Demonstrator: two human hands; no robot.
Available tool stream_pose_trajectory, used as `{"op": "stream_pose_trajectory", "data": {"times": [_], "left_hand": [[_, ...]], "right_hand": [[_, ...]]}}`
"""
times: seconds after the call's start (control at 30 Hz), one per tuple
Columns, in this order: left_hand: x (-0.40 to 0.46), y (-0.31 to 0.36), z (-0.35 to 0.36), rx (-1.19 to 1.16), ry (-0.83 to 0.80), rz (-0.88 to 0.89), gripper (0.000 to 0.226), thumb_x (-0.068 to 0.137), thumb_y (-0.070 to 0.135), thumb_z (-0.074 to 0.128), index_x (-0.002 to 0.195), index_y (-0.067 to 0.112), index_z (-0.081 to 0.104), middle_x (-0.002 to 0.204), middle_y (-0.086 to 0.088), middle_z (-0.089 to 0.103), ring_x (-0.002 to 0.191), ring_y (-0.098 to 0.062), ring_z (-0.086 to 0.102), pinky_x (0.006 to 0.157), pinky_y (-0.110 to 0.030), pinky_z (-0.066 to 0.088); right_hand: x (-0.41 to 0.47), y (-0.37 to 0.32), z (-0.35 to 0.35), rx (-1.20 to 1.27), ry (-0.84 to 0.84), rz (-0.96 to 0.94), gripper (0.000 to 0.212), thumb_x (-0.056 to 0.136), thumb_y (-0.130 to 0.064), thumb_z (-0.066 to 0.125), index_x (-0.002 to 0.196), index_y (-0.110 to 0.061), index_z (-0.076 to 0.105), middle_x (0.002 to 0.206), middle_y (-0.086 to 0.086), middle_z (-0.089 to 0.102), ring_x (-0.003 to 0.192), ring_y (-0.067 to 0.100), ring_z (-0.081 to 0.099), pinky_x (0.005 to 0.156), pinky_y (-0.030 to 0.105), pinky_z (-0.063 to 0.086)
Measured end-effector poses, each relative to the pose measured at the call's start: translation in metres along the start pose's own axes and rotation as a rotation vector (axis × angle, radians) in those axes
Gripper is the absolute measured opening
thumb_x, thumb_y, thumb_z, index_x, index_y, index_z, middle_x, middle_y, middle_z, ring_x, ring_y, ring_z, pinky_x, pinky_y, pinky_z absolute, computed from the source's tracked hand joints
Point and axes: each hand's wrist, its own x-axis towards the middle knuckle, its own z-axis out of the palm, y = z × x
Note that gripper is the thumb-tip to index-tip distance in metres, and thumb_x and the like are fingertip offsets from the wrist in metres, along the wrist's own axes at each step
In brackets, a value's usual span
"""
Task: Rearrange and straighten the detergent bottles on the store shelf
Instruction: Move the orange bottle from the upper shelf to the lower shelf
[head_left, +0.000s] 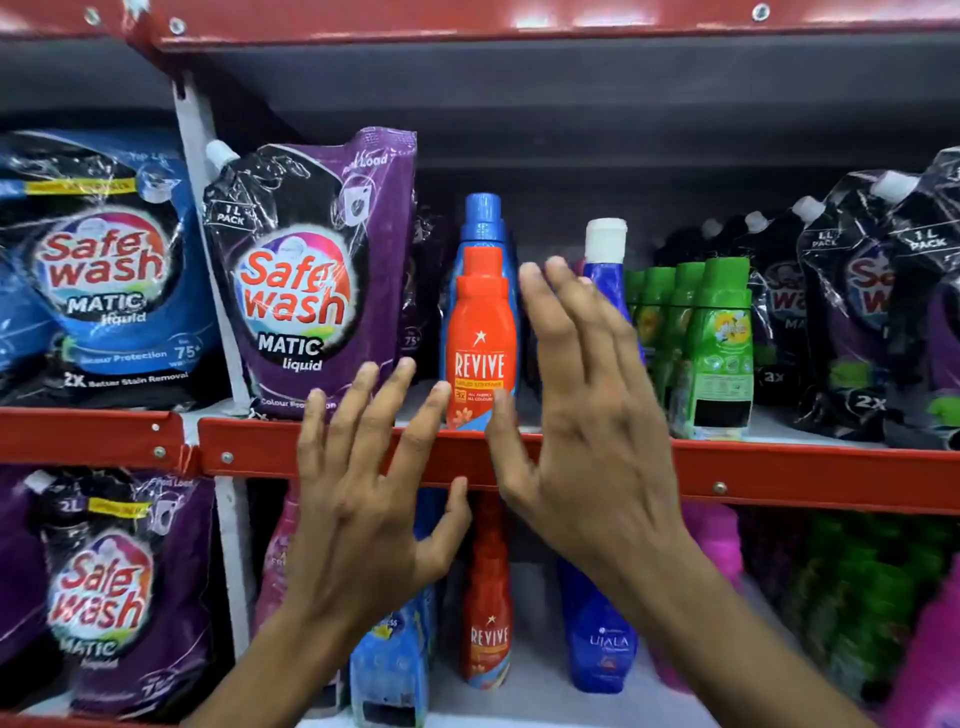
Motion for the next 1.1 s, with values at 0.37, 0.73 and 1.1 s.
{"op": "stream_pose_trajectory", "data": {"times": [0.37,0.73,1.1], "left_hand": [[-0.027,-0.018,0.025,0.063,-0.116,-0.005,0.078,0.08,0.039,0.065,0.152,0.019,0.04,0.161,-0.011,0.039,0.153,-0.031,0.029,0.122,-0.065,0.021],[-0.029,-0.019,0.027,0.091,-0.082,-0.003,0.082,0.078,0.035,0.072,0.152,0.019,0.04,0.157,-0.012,0.043,0.151,-0.032,0.033,0.123,-0.064,0.02],[-0.029,-0.02,0.026,0.082,-0.078,-0.011,0.08,0.079,0.037,0.07,0.151,0.02,0.04,0.147,-0.012,0.052,0.147,-0.033,0.037,0.123,-0.064,0.019]], "right_hand": [[0.04,-0.009,0.046,-0.033,-0.139,0.167,0.082,0.087,-0.036,0.06,0.154,-0.017,0.017,0.158,0.013,0.027,0.129,0.034,0.043,0.102,0.044,0.046],[0.042,-0.006,0.041,0.161,0.026,0.19,0.101,0.079,-0.033,0.077,0.156,-0.018,0.014,0.143,0.005,0.044,0.113,0.023,0.061,0.086,0.039,0.053],[-0.035,0.007,-0.014,0.543,0.02,0.185,0.1,0.072,-0.047,0.084,0.15,-0.007,0.035,0.138,-0.005,0.049,0.127,0.014,0.053,0.102,0.038,0.05]]}}
